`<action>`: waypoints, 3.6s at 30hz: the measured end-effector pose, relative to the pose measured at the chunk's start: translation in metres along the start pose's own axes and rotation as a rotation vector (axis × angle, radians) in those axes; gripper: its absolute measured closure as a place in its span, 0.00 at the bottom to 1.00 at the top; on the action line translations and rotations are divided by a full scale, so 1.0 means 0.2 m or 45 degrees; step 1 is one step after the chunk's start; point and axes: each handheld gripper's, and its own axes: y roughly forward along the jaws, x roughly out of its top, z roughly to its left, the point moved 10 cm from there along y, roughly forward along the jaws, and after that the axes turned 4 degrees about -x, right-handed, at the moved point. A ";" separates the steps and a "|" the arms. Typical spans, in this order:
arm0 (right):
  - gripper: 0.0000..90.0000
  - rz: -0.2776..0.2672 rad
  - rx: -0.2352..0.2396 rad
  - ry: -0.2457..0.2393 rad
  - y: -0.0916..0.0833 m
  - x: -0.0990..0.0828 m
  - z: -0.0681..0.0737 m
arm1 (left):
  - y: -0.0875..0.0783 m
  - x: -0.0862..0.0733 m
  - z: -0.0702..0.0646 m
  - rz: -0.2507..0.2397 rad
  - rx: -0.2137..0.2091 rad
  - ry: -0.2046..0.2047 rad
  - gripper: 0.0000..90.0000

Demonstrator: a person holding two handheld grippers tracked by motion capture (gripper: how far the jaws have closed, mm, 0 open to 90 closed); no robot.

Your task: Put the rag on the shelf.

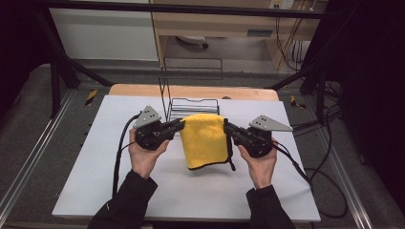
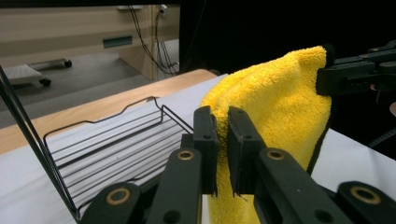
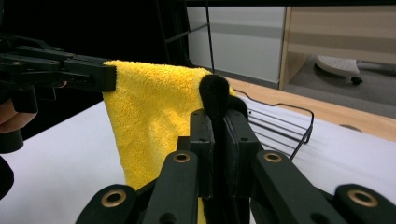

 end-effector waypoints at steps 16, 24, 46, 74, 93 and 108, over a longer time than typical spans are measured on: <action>0.93 -0.127 -0.018 -0.026 -0.01 0.11 0.03 | -0.04 0.14 0.01 -0.069 0.012 0.044 0.92; 0.93 -0.206 -0.029 -0.026 -0.02 0.17 0.04 | -0.06 0.22 0.02 -0.127 0.039 0.068 0.92; 0.93 -0.375 -0.027 -0.046 0.02 0.32 0.07 | -0.12 0.36 0.07 -0.288 0.100 0.103 0.92; 0.93 -0.537 -0.044 -0.094 0.02 0.66 0.15 | -0.24 0.69 0.15 -0.453 0.141 0.121 0.92; 0.93 -0.606 -0.080 -0.169 0.01 0.92 0.16 | -0.28 0.94 0.17 -0.532 0.172 0.159 0.92; 0.93 -0.651 -0.086 -0.156 0.05 1.08 0.12 | -0.27 1.10 0.22 -0.553 0.188 0.176 0.92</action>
